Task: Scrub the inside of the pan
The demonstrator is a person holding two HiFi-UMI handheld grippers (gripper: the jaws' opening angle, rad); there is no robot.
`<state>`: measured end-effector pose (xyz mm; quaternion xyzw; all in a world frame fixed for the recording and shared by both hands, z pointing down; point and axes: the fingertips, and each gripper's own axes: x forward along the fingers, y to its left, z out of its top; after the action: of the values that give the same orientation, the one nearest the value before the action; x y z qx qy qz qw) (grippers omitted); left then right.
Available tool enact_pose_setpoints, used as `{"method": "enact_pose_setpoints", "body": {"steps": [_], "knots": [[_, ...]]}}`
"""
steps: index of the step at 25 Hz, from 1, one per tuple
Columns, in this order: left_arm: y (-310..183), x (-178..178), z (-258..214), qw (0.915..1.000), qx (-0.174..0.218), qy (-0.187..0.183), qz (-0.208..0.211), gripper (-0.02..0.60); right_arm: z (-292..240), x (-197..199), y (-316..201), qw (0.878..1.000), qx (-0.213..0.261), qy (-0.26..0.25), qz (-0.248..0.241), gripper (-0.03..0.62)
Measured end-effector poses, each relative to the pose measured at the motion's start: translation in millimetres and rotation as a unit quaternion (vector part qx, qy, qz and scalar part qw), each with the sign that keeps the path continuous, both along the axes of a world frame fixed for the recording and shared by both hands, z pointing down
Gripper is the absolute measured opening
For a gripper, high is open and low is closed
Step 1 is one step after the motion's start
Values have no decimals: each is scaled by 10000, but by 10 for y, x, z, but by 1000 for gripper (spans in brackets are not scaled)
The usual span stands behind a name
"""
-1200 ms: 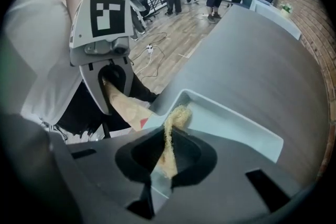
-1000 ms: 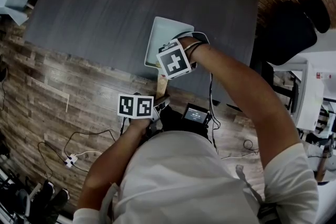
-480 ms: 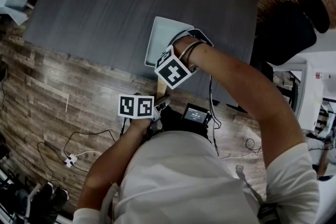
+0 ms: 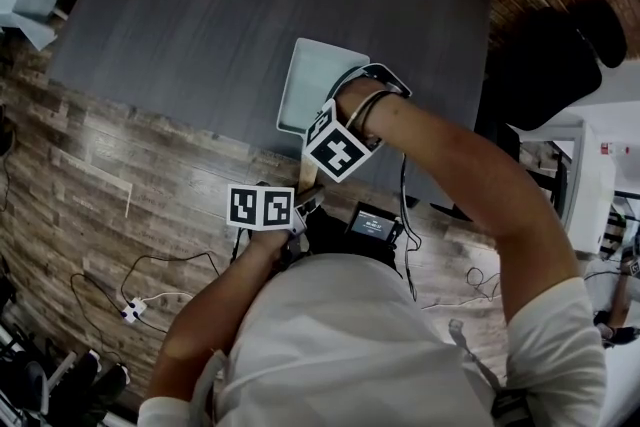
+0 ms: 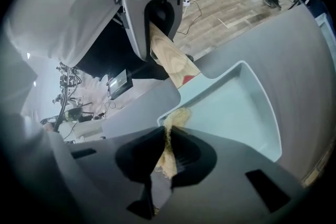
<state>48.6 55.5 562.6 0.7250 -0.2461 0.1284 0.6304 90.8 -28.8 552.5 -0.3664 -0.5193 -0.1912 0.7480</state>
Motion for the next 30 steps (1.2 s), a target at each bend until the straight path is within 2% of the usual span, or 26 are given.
{"method": "enact_pose_setpoints", "body": {"steps": [3, 6, 9, 12, 15, 18, 20, 22, 25, 26, 28, 30], "knots": [[6, -2, 3, 10000, -4, -8, 2, 83, -9, -15, -30, 9996, 121, -157, 188, 41], [19, 14, 1, 10000, -1, -5, 8, 83, -35, -150, -128, 9920, 250, -772, 962, 43], [16, 17, -1, 10000, -3, 24, 15, 83, -110, -328, -325, 9662, 361, -1525, 2046, 43], [24, 14, 6, 10000, 0, 46, 13, 83, -121, -425, -564, 9367, 681, -2053, 2753, 44], [27, 21, 4, 10000, -8, 64, 20, 83, -90, -509, -789, 8987, 973, -2511, 3461, 44], [32, 11, -4, 10000, -21, 62, 25, 83, -81, -625, -1048, 8445, 1305, -3007, 4235, 44], [47, 5, -12, 10000, -27, 61, 28, 83, -106, -684, -1223, 7977, 1506, -3314, 4808, 44], [50, 15, -18, 10000, -21, 63, 46, 83, -144, -721, -1395, 7418, 1589, -3599, 5431, 44], [45, 25, -15, 9999, -25, 56, 101, 83, -187, -805, -1593, 6519, 1473, -3989, 6278, 44], [44, 26, -14, 9999, -26, 51, 121, 83, -186, -833, -1634, 6271, 1416, -4058, 6496, 44], [40, 28, -14, 9999, -27, 48, 144, 83, -147, -868, -1687, 5903, 1331, -4086, 6833, 44], [37, 35, -15, 9999, -33, 59, 141, 83, -77, -861, -1718, 5687, 1325, -4048, 7037, 44]]}}
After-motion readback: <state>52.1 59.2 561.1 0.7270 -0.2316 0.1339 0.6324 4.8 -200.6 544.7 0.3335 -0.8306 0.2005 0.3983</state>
